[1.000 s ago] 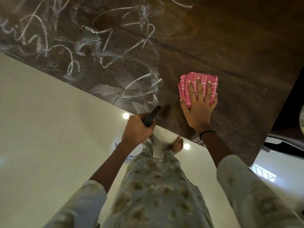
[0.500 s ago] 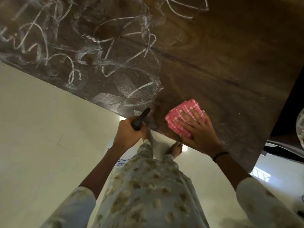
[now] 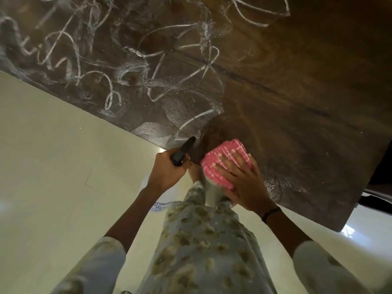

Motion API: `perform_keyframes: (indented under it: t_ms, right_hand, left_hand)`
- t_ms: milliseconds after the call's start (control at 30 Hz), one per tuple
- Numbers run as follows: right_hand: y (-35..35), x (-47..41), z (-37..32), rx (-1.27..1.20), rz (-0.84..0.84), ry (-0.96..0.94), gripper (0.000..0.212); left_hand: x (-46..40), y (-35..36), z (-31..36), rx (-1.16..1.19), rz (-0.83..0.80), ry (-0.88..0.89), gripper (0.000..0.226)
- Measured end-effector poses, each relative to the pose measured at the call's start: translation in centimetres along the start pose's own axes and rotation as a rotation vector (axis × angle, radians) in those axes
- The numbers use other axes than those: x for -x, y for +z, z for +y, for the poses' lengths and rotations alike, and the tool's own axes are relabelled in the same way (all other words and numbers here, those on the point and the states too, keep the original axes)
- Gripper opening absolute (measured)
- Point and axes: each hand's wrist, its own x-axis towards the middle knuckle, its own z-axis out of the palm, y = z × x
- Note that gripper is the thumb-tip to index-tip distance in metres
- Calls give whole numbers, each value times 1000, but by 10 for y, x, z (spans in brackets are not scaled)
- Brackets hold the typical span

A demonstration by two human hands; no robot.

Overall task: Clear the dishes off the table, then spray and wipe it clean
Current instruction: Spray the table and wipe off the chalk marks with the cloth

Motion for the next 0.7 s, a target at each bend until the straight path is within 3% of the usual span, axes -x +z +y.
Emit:
perform_keyframes:
  t_ms: [267,700]
  right_hand:
    - [-11,-7,23,24,-56,308,65]
    - [-18,-54,18,9,-5,301,66]
  left_hand:
    - [3,0,-27,-73,-60,25,23]
    - [-1,-16,-32,-92,-9,-87,37]
